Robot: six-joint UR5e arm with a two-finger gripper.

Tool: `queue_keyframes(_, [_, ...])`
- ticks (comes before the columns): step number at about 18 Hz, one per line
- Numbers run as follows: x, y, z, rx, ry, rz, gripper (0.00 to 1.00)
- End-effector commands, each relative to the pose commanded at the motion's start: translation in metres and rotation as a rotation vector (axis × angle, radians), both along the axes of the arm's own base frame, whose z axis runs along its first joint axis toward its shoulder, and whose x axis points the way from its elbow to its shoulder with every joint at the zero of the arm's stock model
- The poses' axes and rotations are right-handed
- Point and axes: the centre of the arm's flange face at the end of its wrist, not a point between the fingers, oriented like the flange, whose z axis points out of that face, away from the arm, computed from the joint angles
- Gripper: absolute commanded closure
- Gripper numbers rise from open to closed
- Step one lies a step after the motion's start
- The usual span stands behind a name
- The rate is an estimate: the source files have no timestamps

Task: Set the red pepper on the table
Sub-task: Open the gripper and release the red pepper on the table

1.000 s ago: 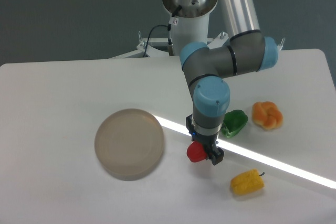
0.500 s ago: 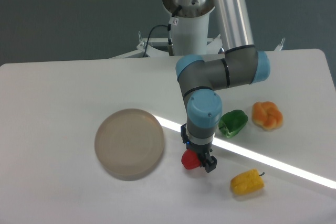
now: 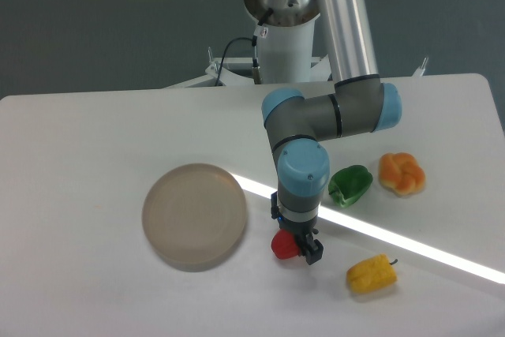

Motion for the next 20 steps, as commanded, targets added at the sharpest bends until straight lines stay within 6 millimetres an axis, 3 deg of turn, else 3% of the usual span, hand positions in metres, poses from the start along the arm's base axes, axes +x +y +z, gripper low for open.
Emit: queue_keyframes(20, [-0.0023, -0.0047, -0.0029, -0.041, 0.031, -0.026, 0.34])
